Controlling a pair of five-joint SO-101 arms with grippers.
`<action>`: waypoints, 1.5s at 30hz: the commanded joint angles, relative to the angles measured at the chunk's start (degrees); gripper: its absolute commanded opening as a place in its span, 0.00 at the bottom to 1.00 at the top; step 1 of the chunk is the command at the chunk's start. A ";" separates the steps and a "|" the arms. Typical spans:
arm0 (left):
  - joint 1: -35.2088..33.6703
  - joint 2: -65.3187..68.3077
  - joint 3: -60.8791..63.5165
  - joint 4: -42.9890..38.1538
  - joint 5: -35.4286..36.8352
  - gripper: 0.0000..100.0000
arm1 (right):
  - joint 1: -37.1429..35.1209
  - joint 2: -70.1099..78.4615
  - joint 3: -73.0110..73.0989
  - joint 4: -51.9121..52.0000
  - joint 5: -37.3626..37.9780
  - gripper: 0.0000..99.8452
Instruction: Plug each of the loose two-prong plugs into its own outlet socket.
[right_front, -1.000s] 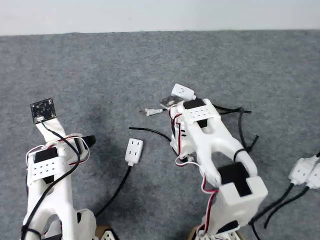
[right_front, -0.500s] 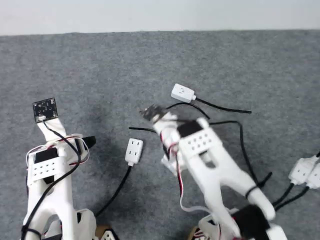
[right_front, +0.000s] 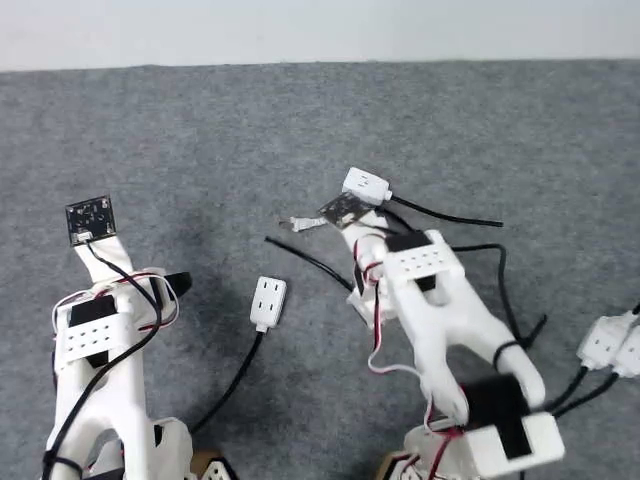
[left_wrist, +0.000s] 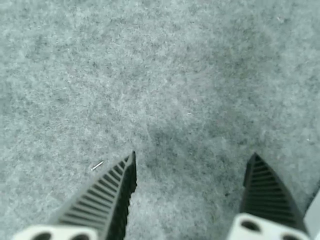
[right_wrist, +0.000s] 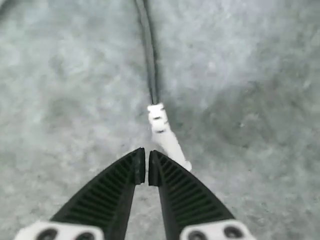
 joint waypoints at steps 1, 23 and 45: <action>0.88 -1.23 0.13 -1.58 -0.62 0.32 | 1.54 2.42 -4.92 0.13 0.79 0.01; 1.67 -1.23 0.22 -1.49 -0.70 0.32 | -1.71 -4.09 -0.70 -6.11 12.22 0.20; 1.67 -1.23 0.22 -1.41 -0.70 0.32 | -2.59 3.91 -0.79 -7.78 23.21 0.07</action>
